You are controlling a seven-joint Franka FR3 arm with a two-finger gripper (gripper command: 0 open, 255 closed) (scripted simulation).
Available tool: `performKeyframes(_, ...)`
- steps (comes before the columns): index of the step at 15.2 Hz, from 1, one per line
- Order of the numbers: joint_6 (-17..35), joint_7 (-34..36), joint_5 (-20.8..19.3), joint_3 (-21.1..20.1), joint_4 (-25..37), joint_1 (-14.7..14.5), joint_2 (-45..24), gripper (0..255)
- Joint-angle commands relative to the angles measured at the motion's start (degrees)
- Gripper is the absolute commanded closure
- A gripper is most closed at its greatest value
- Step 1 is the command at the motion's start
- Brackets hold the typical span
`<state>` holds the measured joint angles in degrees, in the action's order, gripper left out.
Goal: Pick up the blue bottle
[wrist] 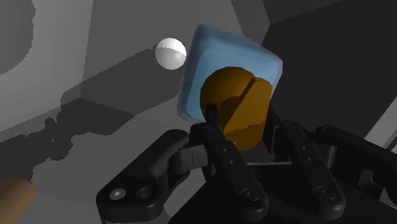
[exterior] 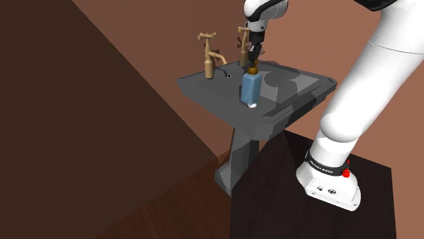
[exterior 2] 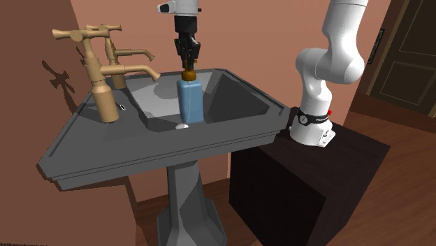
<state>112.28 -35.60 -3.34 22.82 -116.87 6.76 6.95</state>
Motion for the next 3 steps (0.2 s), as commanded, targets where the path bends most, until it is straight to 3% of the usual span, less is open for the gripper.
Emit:
performKeyframes(1,-1.6,0.0,0.0,-0.1,1.4,0.0,0.2,255)
performKeyframes(3,-1.7,0.0,0.0,-0.1,1.5,0.0,0.2,255)
